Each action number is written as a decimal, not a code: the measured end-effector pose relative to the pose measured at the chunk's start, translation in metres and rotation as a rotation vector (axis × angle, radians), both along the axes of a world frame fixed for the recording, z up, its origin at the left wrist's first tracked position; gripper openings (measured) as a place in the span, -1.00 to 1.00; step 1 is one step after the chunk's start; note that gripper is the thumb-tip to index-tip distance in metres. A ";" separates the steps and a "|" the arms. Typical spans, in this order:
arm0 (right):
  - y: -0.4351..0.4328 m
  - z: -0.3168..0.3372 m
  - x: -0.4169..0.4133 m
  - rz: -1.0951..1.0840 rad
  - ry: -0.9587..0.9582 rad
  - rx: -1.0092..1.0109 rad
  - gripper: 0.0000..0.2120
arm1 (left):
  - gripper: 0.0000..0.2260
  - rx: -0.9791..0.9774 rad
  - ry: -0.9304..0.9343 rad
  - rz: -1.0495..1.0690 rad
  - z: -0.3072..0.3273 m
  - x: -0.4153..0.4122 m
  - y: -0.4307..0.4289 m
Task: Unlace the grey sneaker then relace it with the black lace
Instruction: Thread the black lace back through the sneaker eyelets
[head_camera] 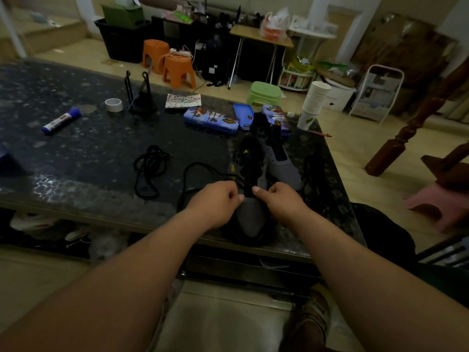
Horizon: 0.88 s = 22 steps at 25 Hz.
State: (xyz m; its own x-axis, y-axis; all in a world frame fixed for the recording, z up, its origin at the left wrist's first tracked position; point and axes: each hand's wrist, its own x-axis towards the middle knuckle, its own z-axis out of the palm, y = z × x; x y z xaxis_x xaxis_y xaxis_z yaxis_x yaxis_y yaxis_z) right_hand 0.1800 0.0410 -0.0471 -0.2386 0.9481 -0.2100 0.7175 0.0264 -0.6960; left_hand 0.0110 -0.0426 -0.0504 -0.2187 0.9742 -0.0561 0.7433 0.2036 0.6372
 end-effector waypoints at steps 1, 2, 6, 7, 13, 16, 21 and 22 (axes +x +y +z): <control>0.000 0.000 -0.001 0.001 -0.005 0.000 -0.57 | -0.71 0.015 -0.029 -0.023 0.004 0.002 0.000; 0.000 0.001 -0.002 0.002 -0.015 0.001 -0.57 | -0.74 0.019 -0.117 -0.047 0.008 -0.001 -0.001; -0.002 0.005 -0.004 -0.005 -0.042 0.008 -0.61 | -0.86 -0.279 -0.737 -0.473 0.035 -0.018 -0.025; -0.003 0.006 -0.004 -0.004 -0.034 0.009 -0.61 | -0.84 -0.344 -0.759 -0.511 0.039 -0.019 -0.031; -0.015 0.006 0.002 0.001 -0.008 0.025 -0.61 | -0.63 -0.182 -0.312 0.041 0.014 0.009 -0.003; -0.020 0.001 0.002 0.005 -0.027 0.036 -0.64 | -0.69 -0.117 -0.197 -0.031 0.017 0.007 0.002; -0.017 0.002 -0.004 0.007 -0.087 0.078 -0.65 | -0.76 -0.372 -0.738 -0.511 0.050 -0.008 -0.043; -0.017 0.002 -0.004 0.007 -0.089 0.075 -0.65 | -0.72 -0.413 -0.728 -0.473 0.046 -0.009 -0.046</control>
